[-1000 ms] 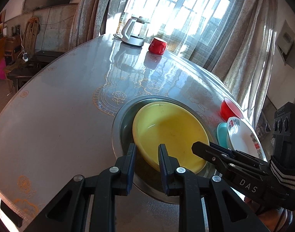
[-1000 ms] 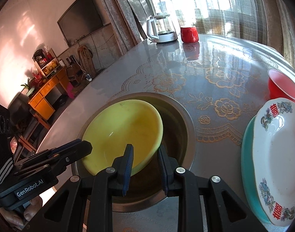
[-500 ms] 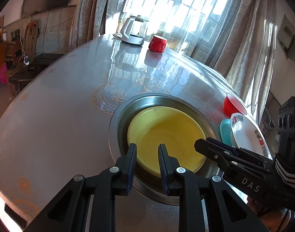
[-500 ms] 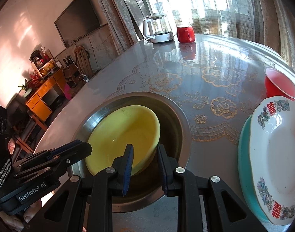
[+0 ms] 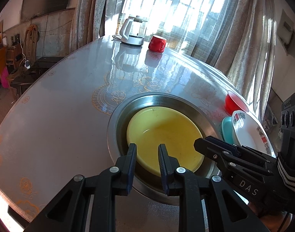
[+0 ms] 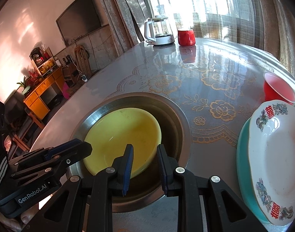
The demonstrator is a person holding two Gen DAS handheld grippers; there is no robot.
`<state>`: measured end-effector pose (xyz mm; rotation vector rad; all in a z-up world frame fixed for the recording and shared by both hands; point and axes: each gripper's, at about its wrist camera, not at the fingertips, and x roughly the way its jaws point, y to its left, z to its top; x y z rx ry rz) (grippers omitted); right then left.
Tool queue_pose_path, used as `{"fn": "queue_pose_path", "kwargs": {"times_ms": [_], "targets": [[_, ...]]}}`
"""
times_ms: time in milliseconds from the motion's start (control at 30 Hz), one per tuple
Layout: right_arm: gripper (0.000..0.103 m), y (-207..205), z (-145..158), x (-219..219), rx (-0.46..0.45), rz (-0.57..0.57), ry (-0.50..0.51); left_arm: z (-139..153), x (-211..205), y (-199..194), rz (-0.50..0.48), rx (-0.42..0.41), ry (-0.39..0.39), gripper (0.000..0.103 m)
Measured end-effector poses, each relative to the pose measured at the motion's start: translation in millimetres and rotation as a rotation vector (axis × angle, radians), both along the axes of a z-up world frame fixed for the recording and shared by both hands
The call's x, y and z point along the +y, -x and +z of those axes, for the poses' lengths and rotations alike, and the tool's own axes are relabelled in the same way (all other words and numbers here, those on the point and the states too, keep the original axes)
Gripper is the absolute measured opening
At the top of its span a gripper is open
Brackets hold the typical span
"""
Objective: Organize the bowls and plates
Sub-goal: 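Carry the yellow bowl over the steel bowl and lower it inside, then open the right gripper to release the yellow bowl in the steel bowl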
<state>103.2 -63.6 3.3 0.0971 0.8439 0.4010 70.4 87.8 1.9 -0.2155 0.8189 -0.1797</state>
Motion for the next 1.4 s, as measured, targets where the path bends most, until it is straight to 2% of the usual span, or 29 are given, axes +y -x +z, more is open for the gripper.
{"fn": "queue_pose_path", "kwargs": {"times_ms": [200,433,633,1000,1400], "targets": [[0.025,2,1,-1,-0.012,-0.007,-0.002,1,-3,2,0.014,-0.016,-0.042,0.023],[0.028,7,2,-12,-0.018,-0.032,-0.06,6,-5,6,0.041,-0.061,-0.111,0.023],[0.03,10,4,-16,-0.023,-0.041,-0.104,9,-9,9,0.04,-0.082,-0.141,0.023],[0.034,14,9,-29,-0.039,-0.071,-0.157,16,-19,15,0.033,-0.105,-0.163,0.023],[0.036,19,17,-63,-0.063,-0.141,-0.205,26,-45,19,-0.029,-0.137,-0.199,0.025]]}}
